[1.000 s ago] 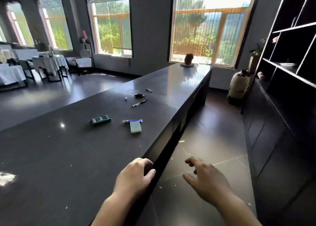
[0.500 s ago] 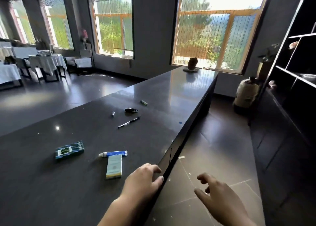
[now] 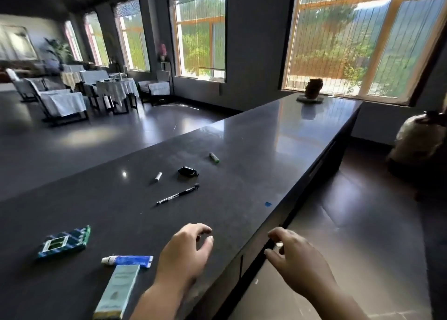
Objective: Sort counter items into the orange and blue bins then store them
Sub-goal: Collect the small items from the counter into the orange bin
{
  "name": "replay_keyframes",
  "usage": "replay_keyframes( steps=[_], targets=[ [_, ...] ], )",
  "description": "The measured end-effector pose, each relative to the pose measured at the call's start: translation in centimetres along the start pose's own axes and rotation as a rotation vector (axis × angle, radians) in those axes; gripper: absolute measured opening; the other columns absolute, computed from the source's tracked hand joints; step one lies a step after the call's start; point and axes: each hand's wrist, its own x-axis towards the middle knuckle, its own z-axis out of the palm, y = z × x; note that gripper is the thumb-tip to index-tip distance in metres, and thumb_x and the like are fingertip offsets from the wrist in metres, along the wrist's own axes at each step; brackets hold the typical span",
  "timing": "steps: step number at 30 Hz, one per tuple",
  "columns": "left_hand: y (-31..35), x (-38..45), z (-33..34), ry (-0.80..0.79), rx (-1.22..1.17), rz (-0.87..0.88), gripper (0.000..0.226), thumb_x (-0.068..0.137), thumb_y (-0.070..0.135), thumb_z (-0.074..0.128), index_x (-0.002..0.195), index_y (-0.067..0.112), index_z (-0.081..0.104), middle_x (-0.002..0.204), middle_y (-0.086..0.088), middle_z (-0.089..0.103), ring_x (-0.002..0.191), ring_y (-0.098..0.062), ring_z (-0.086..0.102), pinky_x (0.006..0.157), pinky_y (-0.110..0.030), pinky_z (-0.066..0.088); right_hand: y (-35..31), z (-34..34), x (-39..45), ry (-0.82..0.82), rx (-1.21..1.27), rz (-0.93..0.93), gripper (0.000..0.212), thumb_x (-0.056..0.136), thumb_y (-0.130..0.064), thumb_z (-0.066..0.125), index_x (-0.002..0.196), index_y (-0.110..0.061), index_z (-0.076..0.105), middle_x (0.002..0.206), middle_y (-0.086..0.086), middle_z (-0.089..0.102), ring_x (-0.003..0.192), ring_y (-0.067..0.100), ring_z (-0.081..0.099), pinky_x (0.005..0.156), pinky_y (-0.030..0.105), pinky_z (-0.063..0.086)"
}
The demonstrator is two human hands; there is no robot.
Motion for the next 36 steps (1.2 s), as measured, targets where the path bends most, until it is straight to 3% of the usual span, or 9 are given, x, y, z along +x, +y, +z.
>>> replay_keyframes(
  steps=[4, 8, 15, 24, 29, 31, 33, 36],
  targets=[
    [-2.5, 2.3, 0.9, 0.011, 0.067, -0.116, 0.012, 0.086, 0.036, 0.06, 0.097, 0.036, 0.064, 0.099, 0.021, 0.061, 0.096, 0.001, 0.058, 0.083, -0.024, 0.048, -0.5, 2.1, 5.1, -0.094, 0.0, -0.111, 0.029, 0.088, -0.051, 0.05, 0.115, -0.041, 0.049, 0.114, -0.021, 0.056, 0.093, -0.002, 0.055, 0.069, 0.017, 0.044],
    [-5.0, 7.1, 0.5, 0.077, 0.081, -0.195, 0.013, 0.086, 0.033, 0.061, 0.098, 0.035, 0.065, 0.098, 0.017, 0.061, 0.094, -0.005, 0.059, 0.081, -0.025, 0.048, -1.8, 4.1, 11.1, -0.156, -0.029, -0.18, 0.032, 0.088, -0.051, 0.05, 0.117, -0.038, 0.049, 0.116, -0.02, 0.056, 0.099, 0.001, 0.057, 0.069, 0.022, 0.04],
    [-8.7, 15.9, 1.4, 0.18, 0.029, -0.267, 0.014, 0.086, 0.026, 0.063, 0.098, 0.03, 0.066, 0.097, 0.015, 0.059, 0.09, -0.008, 0.059, 0.076, -0.024, 0.044, -4.9, 4.9, 21.4, -0.12, -0.041, -0.307, 0.033, 0.085, -0.049, 0.051, 0.116, -0.037, 0.05, 0.116, -0.019, 0.057, 0.1, 0.003, 0.058, 0.076, 0.025, 0.045],
    [-11.6, 22.4, 5.6, 0.168, 0.104, -0.342, 0.029, 0.084, 0.022, 0.063, 0.113, 0.028, 0.064, 0.118, 0.015, 0.059, 0.112, -0.009, 0.056, 0.094, -0.028, 0.044, -3.6, 7.3, 29.4, -0.235, -0.024, -0.359, 0.031, 0.088, -0.048, 0.052, 0.116, -0.037, 0.049, 0.117, -0.021, 0.055, 0.102, 0.001, 0.056, 0.075, 0.022, 0.043],
    [-12.7, 23.7, 8.7, 0.156, 0.292, -0.501, 0.044, 0.091, 0.038, 0.052, 0.134, 0.033, 0.048, 0.14, 0.013, 0.043, 0.129, -0.009, 0.04, 0.106, -0.025, 0.029, -5.2, 9.3, 34.7, -0.33, -0.024, -0.504, 0.031, 0.087, -0.045, 0.052, 0.117, -0.038, 0.05, 0.117, -0.02, 0.056, 0.103, 0.002, 0.056, 0.078, 0.023, 0.044],
    [-13.0, 23.9, 9.9, 0.21, 0.317, -0.553, 0.04, 0.089, 0.039, 0.057, 0.128, 0.032, 0.055, 0.132, 0.011, 0.05, 0.123, -0.013, 0.046, 0.104, -0.028, 0.03, -5.7, 9.9, 36.6, -0.352, -0.011, -0.56, 0.031, 0.087, -0.047, 0.051, 0.116, -0.038, 0.05, 0.115, -0.019, 0.056, 0.101, 0.003, 0.056, 0.075, 0.024, 0.043],
    [-13.1, 24.6, 10.1, 0.305, 0.297, -0.588, 0.026, 0.082, 0.035, 0.068, 0.108, 0.029, 0.067, 0.11, 0.008, 0.061, 0.106, -0.019, 0.055, 0.093, -0.032, 0.038, -6.0, 10.4, 39.0, -0.374, -0.007, -0.605, 0.03, 0.087, -0.048, 0.051, 0.115, -0.037, 0.05, 0.113, -0.018, 0.056, 0.1, 0.005, 0.057, 0.074, 0.025, 0.043],
    [-13.3, 25.6, 10.0, 0.354, 0.321, -0.636, 0.012, 0.079, 0.037, 0.071, 0.086, 0.029, 0.067, 0.093, 0.011, 0.058, 0.094, -0.017, 0.055, 0.083, -0.031, 0.039, -6.7, 11.2, 42.2, -0.422, -0.009, -0.649, 0.029, 0.086, -0.045, 0.051, 0.113, -0.035, 0.051, 0.111, -0.015, 0.058, 0.098, 0.009, 0.059, 0.074, 0.026, 0.045]
  ],
)
